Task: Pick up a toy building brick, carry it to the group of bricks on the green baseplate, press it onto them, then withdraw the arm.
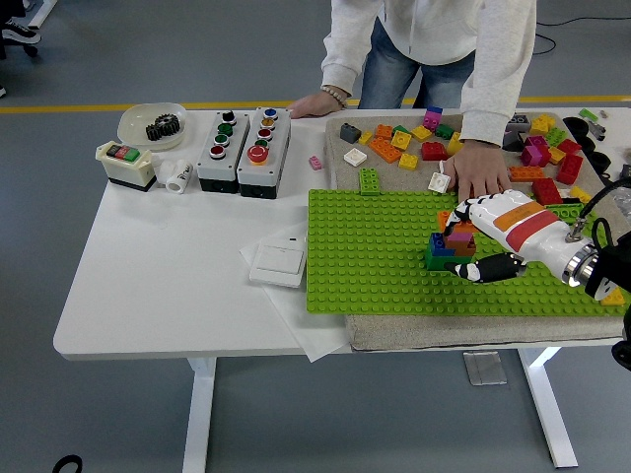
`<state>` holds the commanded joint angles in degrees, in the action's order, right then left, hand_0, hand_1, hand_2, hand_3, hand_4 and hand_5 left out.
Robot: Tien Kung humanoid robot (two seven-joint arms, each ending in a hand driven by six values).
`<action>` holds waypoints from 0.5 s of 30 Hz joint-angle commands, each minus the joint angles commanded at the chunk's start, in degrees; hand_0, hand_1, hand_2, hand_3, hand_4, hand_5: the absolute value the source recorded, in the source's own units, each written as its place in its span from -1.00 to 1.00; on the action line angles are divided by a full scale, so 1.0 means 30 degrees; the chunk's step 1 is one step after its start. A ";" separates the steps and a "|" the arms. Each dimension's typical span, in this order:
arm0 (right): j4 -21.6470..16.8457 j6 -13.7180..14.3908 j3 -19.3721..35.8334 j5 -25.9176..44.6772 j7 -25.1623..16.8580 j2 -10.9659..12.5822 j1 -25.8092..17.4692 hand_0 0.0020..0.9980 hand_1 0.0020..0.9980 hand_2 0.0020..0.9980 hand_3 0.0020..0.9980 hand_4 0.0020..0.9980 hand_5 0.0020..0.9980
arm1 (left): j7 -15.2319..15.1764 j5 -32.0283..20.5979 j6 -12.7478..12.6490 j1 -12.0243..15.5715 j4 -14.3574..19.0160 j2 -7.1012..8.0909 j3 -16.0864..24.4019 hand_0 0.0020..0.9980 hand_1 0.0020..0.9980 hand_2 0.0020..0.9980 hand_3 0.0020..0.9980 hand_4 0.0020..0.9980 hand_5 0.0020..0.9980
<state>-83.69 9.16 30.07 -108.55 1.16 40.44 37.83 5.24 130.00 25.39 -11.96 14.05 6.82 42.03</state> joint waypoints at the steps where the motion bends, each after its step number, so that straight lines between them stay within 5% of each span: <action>1: -0.0011 -0.0001 0.0012 0.0008 -0.0002 0.0001 0.0008 -0.09 0.12 0.39 0.20 0.59 -0.11 | -0.0003 0.0000 0.0006 -0.0006 0.0000 0.0002 0.0001 0.70 0.70 0.65 0.26 0.43 0.24; 15: -0.0050 -0.0048 0.0080 0.0024 0.0008 0.0035 0.0008 -0.09 0.12 0.39 0.19 0.59 -0.11 | -0.0058 0.0000 -0.0021 -0.0006 -0.0006 -0.0021 -0.0017 0.69 0.70 0.65 0.26 0.43 0.24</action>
<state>-83.84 9.01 30.31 -108.48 1.18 40.55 37.85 5.06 130.00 25.33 -11.97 14.03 6.76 41.98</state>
